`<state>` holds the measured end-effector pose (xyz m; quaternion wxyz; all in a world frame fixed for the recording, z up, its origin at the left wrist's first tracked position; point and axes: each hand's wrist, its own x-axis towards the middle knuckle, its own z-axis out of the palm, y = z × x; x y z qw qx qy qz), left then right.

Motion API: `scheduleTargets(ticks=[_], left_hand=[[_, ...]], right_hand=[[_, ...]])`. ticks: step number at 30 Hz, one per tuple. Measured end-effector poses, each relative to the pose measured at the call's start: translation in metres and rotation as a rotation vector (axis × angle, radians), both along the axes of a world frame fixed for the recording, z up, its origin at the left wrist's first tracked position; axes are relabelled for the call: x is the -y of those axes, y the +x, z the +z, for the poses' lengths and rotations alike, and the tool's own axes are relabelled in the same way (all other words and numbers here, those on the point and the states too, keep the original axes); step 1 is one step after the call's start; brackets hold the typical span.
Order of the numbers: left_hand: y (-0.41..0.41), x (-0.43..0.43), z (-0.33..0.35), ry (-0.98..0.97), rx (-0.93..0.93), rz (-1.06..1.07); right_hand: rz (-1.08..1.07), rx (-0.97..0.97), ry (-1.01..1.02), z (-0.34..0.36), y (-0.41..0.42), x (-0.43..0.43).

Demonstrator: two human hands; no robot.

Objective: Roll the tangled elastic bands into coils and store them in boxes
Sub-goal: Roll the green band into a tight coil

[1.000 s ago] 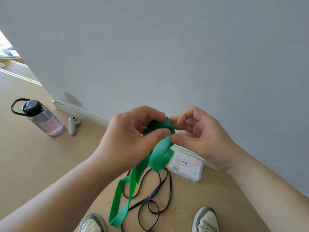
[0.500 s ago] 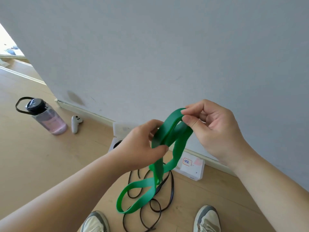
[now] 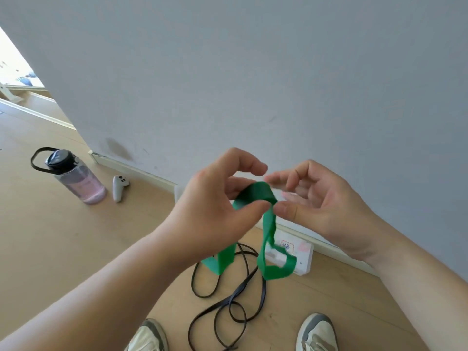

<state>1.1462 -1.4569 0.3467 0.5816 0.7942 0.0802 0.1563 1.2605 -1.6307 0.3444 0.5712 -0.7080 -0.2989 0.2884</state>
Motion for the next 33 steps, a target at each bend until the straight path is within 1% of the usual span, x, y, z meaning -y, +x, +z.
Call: scheduleTargets(ticks=[4,6,8,9,11,13,16,21,24,26,28,31,33], left_hand=[[0.006,0.002,-0.005,0.057,0.062,-0.050],[0.007,0.000,-0.008,0.112,0.097,-0.032],[0.010,-0.004,-0.014,0.179,0.092,-0.017],[0.011,-0.005,-0.019,0.205,0.054,-0.025],[0.015,-0.006,-0.031,0.267,-0.080,-0.074],[0.017,-0.003,-0.046,0.305,-0.195,-0.124],[0.019,0.002,-0.064,0.305,-0.246,-0.131],[0.023,0.002,-0.070,0.198,-0.316,-0.093],[0.023,0.013,-0.070,0.138,-0.279,-0.083],[0.025,0.019,-0.069,0.118,-0.267,-0.121],[0.026,0.021,-0.070,0.138,-0.264,-0.134],[0.026,0.017,-0.070,0.212,-0.241,-0.072],[0.025,0.015,-0.067,0.231,-0.269,-0.058]], right_hand=[[-0.058,0.025,-0.012,0.004,-0.001,-0.002],[-0.080,0.078,-0.048,0.003,-0.001,-0.002],[-0.097,0.149,-0.067,0.001,-0.002,-0.003],[-0.110,0.173,-0.049,0.000,-0.003,-0.003],[-0.157,0.214,0.011,-0.001,-0.003,-0.004],[-0.220,0.213,0.085,-0.001,0.000,-0.004],[-0.316,0.159,0.154,-0.001,0.005,0.000],[-0.370,0.131,0.146,-0.003,0.009,0.009],[-0.325,0.061,0.167,-0.005,0.006,0.010],[-0.278,0.060,0.168,-0.005,0.003,0.009],[-0.262,0.089,0.166,-0.003,0.002,0.010],[-0.274,0.123,0.154,0.001,0.007,0.017],[-0.283,0.173,0.107,0.000,0.010,0.021]])
